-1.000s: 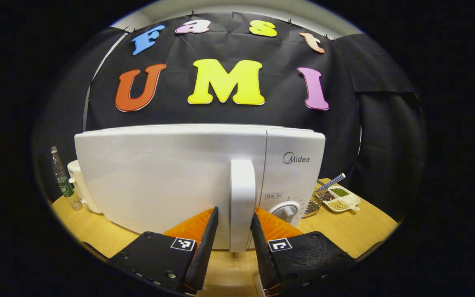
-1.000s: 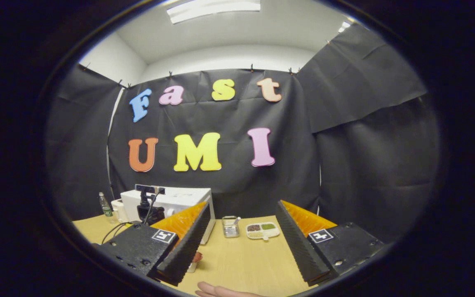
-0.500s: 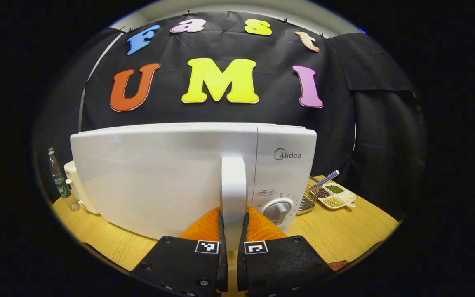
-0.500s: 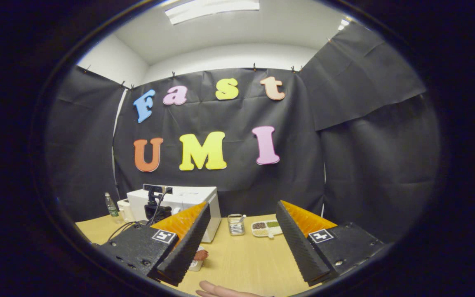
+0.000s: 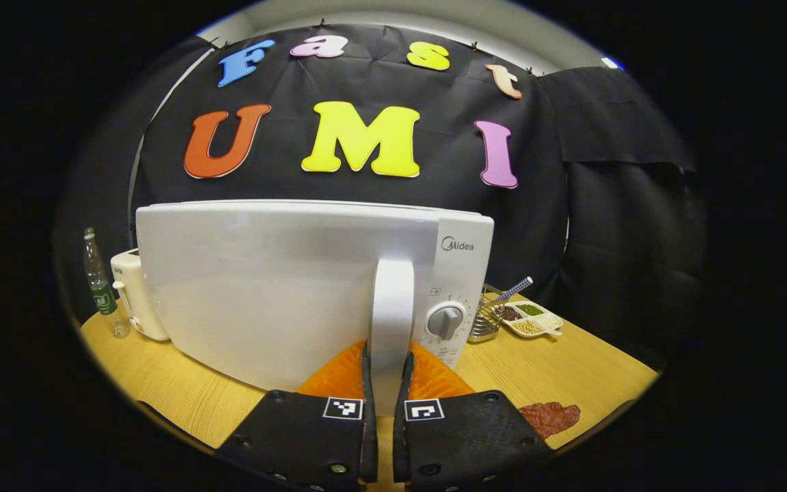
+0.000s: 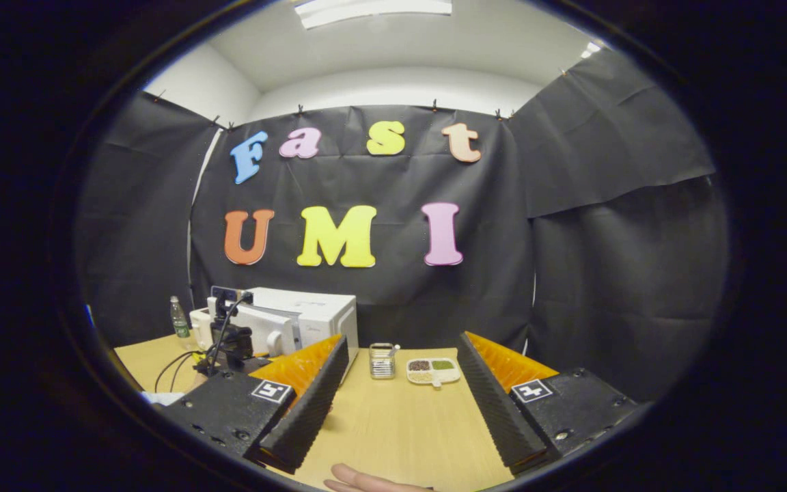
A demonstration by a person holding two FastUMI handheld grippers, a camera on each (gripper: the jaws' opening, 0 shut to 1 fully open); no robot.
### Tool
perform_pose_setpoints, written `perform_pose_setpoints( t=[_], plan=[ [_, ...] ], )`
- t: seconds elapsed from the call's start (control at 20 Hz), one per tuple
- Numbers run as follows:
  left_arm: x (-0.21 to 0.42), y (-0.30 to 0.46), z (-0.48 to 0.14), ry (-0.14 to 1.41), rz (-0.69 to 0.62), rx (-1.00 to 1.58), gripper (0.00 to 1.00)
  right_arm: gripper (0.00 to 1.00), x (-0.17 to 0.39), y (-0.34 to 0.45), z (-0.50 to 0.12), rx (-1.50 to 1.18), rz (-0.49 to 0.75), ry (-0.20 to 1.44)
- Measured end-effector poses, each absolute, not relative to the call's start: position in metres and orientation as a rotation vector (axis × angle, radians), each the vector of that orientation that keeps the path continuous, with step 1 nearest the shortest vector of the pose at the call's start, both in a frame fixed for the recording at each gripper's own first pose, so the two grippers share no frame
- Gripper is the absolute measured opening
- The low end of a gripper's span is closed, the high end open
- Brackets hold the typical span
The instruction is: Open the microwave oven with the left hand, put the food in, and close the microwave oven.
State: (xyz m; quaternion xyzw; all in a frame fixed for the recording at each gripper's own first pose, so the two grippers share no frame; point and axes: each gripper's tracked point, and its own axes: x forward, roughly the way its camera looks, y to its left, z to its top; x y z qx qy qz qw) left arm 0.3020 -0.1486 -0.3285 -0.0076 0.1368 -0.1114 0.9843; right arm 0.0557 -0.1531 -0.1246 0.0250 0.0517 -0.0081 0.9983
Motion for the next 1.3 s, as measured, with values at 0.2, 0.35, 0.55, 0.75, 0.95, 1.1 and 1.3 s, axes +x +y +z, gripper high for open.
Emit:
perform_pose_setpoints(
  t=[0.2, 0.35, 0.55, 0.75, 0.95, 1.1, 1.3],
  plan=[
    [0.267, -0.131, -0.325, 0.264, -0.276, -0.037, 0.08, 0.94, 0.049, -0.115, -0.119, 0.063, 0.044, 0.115],
    [0.235, -0.110, -0.319, 0.250, -0.268, -0.028, 0.08, 1.00, 0.036, -0.095, -0.117, 0.041, 0.070, 0.131],
    [0.199, -0.077, -0.315, 0.228, -0.252, 0.008, 0.08, 1.00, 0.018, -0.084, -0.114, 0.018, 0.056, 0.143],
    [0.163, -0.033, -0.311, 0.229, -0.240, -0.004, 0.08, 1.00, -0.001, -0.068, -0.111, 0.011, 0.067, 0.153],
    [0.134, 0.021, -0.307, 0.200, -0.206, 0.008, 0.07, 0.94, -0.002, -0.061, -0.119, -0.038, 0.069, 0.164],
    [0.119, 0.074, -0.305, 0.180, -0.168, -0.010, 0.07, 1.00, 0.002, -0.048, -0.134, -0.019, 0.095, 0.212],
    [0.112, 0.147, -0.306, 0.190, -0.061, -0.015, 0.07, 1.00, 0.012, -0.041, -0.151, -0.054, 0.110, 0.239]
  ],
)
